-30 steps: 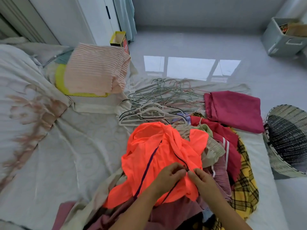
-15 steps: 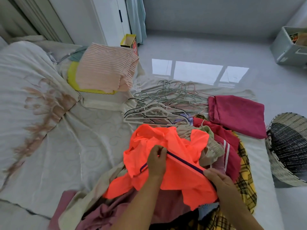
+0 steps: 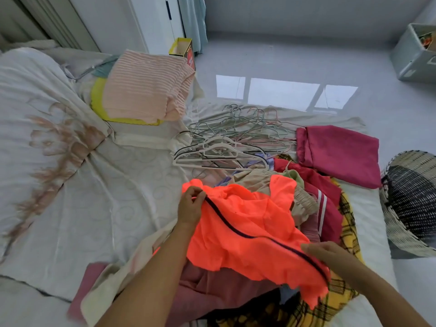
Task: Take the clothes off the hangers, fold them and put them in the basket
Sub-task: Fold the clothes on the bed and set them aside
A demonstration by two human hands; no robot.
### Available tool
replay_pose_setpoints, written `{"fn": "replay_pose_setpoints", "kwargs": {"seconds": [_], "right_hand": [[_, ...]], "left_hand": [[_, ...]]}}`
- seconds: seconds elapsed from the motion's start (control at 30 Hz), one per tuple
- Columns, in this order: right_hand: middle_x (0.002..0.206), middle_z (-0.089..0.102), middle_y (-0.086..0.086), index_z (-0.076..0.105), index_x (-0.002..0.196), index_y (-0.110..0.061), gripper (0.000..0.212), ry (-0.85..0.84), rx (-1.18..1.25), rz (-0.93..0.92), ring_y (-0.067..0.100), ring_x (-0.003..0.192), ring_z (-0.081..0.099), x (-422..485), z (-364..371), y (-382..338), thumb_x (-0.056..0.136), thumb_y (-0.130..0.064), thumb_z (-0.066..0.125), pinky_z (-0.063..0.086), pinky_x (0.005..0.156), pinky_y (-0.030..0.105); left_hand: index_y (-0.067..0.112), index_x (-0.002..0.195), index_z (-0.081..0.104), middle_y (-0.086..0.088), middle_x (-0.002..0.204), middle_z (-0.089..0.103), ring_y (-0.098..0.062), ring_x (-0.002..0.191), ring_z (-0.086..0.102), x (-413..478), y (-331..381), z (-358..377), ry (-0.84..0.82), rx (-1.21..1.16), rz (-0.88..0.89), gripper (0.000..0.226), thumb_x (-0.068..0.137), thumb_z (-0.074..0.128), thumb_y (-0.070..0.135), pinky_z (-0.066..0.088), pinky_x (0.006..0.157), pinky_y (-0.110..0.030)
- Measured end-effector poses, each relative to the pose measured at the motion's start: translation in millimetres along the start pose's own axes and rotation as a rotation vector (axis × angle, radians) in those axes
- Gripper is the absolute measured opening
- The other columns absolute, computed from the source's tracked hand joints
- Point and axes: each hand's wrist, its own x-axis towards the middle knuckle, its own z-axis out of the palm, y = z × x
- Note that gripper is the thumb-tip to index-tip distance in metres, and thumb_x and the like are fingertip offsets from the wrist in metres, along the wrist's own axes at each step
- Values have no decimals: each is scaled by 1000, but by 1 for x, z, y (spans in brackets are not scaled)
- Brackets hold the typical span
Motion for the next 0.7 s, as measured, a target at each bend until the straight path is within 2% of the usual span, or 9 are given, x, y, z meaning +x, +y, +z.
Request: {"fn": "replay_pose_setpoints", "kwargs": {"seconds": [0.13,0.2,0.27,0.33,0.4,0.47,0.57,0.63,0.7], "right_hand": [[64,48,-5,54,68,-12,30,110,-483,-139,7,59,43,71,29,-14,95,-24,51,37,63,32],[69,50,0,56,73,-8,26,208,-574,-241,13,67,45,108,47,-30,95,-20,51,35,68,35],[84,57,8,63,85,-2,21,270,-600,-341,22,83,51,136,62,-47,94,-16,51,32,72,32],[99,60,14,66,94,0,19,324,-605,-405,27,97,53,164,78,-62,94,-11,50,36,81,32],[110,60,15,66,101,3,21,357,-638,-442,28,106,52,189,89,-74,94,-8,49,37,89,32],[120,57,17,63,108,3,25,413,-700,-435,33,113,50,215,97,-82,94,-9,47,36,93,33],[133,49,17,55,122,-1,33,455,-715,-271,34,121,45,249,103,-89,95,-17,48,34,97,36],[125,56,18,57,120,-1,37,399,-710,-89,33,114,51,264,103,-91,91,-25,55,40,90,36],[104,66,18,67,106,0,30,321,-723,16,28,95,58,267,97,-94,87,-24,61,41,74,30]], "left_hand": [[14,86,55,4,80,57,-5,75,52,-13,-13,1,-67,-79,-25,11,87,61,5,39,70,-8],[15,95,57,-1,96,61,-8,91,56,-12,-34,-4,-9,-135,-113,15,84,66,17,43,85,-18],[12,100,58,-11,106,63,-25,100,59,-16,-58,-12,88,-128,-276,27,79,59,30,47,91,-37],[3,100,60,-16,101,63,-29,96,59,-21,-87,-21,81,-10,-399,31,81,56,27,45,81,-34],[2,92,61,-9,89,63,-21,88,57,-25,-108,-23,-3,49,-421,10,87,60,10,40,69,-24],[15,79,58,3,79,59,-9,78,56,-24,-116,-20,-70,51,-375,14,83,65,3,40,63,-12],[26,72,48,8,73,54,-7,68,50,-15,-127,-10,-183,96,-302,25,83,63,9,35,61,-21],[26,67,46,9,68,52,-6,63,46,-9,-130,-9,-261,158,-296,28,85,59,9,33,58,-24],[19,69,57,3,68,60,-9,64,51,-2,-128,-19,-275,78,-331,12,79,63,21,45,63,-28]]}}
